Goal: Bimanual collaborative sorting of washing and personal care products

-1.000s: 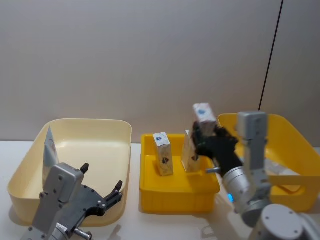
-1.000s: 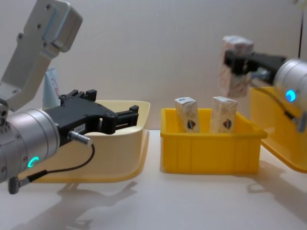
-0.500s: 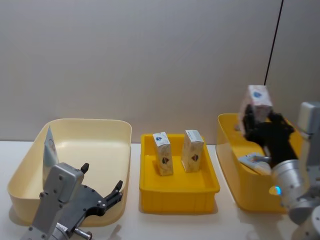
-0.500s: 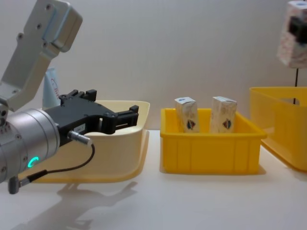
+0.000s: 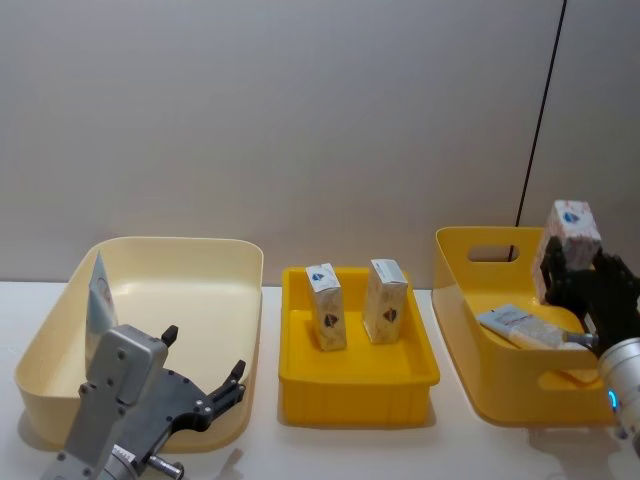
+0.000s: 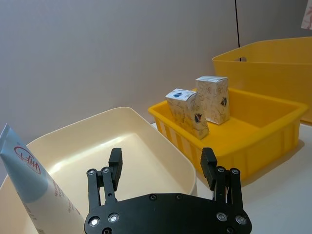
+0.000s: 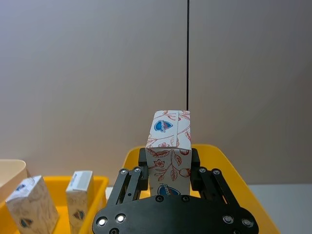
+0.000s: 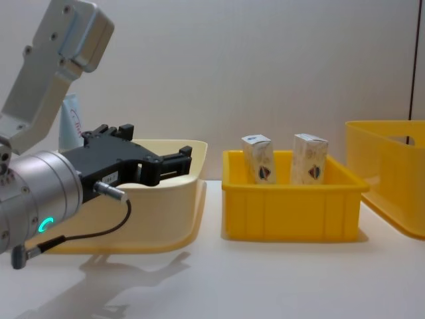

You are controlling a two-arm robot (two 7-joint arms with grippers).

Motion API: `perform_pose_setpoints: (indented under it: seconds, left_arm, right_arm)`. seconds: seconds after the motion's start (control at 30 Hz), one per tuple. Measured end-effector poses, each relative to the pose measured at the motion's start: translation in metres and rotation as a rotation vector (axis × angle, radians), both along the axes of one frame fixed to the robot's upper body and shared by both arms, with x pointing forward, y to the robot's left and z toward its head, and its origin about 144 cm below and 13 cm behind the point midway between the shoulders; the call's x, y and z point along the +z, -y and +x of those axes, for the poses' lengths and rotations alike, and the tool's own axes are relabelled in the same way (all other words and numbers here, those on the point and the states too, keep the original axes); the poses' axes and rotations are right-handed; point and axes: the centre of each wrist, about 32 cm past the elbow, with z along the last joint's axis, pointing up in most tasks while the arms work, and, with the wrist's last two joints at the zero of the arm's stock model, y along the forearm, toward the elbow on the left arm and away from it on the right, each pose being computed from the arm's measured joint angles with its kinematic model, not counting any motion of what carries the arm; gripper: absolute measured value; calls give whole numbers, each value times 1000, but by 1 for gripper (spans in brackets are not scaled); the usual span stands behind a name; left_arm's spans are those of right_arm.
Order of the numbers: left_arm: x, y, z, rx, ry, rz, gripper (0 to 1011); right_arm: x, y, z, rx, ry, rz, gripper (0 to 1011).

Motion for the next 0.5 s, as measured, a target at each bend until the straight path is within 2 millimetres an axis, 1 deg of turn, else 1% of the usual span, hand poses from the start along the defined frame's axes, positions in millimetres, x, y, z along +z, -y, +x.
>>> perform_pose_setpoints:
  seconds: [0.23,0.5]
  left_arm:
    - [0,0,0,0,0,0,1003]
    - [0,0,0,0,0,0,1003]
  right_arm:
    - [0,6,-3,-12,-95,1,453]
    - [-1,4,1,-8,-201,0,453]
